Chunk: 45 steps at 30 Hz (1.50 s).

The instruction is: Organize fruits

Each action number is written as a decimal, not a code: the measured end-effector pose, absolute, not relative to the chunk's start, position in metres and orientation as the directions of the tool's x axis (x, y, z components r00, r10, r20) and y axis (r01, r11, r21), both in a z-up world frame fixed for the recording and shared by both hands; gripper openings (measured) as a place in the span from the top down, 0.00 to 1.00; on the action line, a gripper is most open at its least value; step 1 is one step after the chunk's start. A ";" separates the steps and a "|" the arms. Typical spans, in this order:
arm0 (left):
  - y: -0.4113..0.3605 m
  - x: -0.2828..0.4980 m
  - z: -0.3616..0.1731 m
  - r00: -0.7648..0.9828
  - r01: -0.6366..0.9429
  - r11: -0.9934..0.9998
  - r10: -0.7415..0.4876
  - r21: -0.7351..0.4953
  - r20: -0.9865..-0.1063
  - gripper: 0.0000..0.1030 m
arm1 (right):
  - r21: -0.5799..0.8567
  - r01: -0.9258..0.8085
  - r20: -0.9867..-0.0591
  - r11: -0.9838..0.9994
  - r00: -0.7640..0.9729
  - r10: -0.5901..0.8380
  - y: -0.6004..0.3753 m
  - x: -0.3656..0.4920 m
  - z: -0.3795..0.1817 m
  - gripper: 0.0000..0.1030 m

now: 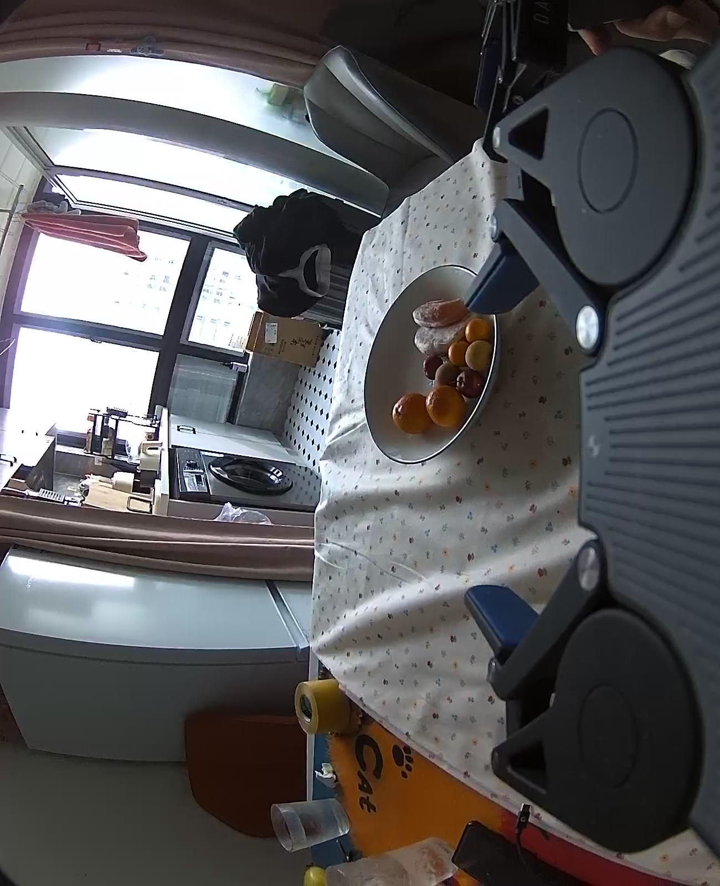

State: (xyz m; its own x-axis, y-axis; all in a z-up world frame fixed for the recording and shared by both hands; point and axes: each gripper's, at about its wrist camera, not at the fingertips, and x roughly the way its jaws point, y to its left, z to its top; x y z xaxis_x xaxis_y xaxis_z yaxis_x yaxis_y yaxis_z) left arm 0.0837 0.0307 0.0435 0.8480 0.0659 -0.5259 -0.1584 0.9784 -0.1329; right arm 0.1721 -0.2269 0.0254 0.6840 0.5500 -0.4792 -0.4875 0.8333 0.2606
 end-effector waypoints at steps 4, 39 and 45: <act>0.026 0.071 0.047 0.850 -0.162 0.980 0.080 -0.112 -0.520 0.00 | 0.258 -0.476 -0.480 0.841 0.692 0.539 -0.231 0.163 0.027 0.00; 0.014 0.006 0.055 0.868 -0.174 0.983 0.126 -0.056 -0.481 0.00 | 0.181 -0.513 -0.450 0.839 0.715 0.535 -0.235 0.100 0.049 0.00; 0.016 0.007 0.054 0.864 -0.175 0.983 0.123 -0.062 -0.489 0.00 | 0.183 -0.490 -0.445 0.852 0.732 0.517 -0.240 0.099 0.050 0.00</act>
State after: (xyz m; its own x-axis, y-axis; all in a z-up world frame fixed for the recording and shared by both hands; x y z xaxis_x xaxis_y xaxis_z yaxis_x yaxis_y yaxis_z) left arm 0.0065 0.0157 0.0535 0.8638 0.1232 -0.4886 -0.1755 0.9825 -0.0624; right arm 0.0989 -0.2399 0.0505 0.7317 0.5166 -0.4446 -0.4902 0.8521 0.1834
